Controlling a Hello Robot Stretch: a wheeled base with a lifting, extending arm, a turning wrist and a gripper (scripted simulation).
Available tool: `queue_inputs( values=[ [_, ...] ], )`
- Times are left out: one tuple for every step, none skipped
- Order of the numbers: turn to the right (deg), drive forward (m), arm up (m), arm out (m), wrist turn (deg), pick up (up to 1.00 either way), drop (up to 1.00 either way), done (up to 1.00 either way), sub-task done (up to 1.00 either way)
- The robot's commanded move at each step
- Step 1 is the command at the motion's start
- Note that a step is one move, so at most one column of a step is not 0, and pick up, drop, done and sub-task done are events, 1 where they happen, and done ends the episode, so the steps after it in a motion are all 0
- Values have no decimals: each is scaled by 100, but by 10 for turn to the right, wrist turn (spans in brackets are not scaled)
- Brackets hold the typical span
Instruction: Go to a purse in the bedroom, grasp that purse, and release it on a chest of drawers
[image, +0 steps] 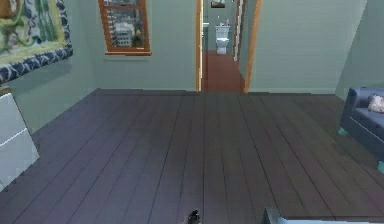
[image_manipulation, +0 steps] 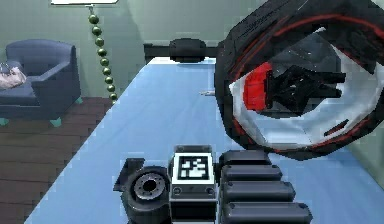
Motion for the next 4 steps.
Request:
queue_inputs(
  values=[
    [-450, 0, 0, 0, 0, 0, 0, 0, 0],
    [-420, 0, 0, 0, 0, 0, 0, 0, 0],
    [0, 35, 0, 0, 0, 0, 0, 0, 0],
    [450, 0, 0, 0, 0, 0, 0, 0, 0]
  ],
)
